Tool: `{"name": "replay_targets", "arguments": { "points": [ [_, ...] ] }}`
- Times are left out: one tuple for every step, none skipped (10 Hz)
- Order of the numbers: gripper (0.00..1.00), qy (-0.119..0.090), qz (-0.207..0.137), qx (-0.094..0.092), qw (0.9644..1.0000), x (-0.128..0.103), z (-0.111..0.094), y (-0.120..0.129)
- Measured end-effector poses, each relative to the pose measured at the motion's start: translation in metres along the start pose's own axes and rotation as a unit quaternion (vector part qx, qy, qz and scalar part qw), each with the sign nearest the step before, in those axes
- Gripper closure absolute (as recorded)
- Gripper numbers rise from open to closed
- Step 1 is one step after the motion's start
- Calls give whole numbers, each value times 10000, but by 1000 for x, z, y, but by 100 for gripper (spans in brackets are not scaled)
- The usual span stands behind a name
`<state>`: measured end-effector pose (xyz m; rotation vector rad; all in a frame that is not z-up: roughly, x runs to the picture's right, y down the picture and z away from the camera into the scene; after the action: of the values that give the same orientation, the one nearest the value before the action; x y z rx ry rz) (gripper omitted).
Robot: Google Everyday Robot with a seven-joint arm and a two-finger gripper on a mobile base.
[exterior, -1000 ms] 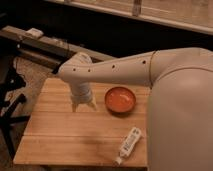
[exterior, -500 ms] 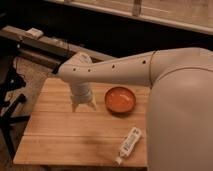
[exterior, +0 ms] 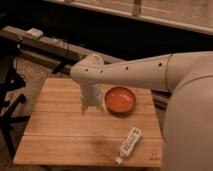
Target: Place the bottle in the ceramic bowl
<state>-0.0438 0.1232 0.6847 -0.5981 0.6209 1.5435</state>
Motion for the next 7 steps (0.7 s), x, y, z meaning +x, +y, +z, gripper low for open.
{"name": "replay_targets", "arguments": {
  "points": [
    [35, 24, 122, -6, 9999, 8, 0, -11],
    [35, 74, 294, -7, 9995, 21, 0, -26],
    [35, 107, 414, -20, 9991, 30, 1, -34],
    [35, 137, 504, -14, 9986, 37, 1, -42],
    [35, 183, 646, -8, 9977, 45, 3, -52],
    [35, 209, 757, -23, 9969, 52, 5, -60],
    [35, 257, 894, -3, 9957, 60, 6, -72]
  ]
}}
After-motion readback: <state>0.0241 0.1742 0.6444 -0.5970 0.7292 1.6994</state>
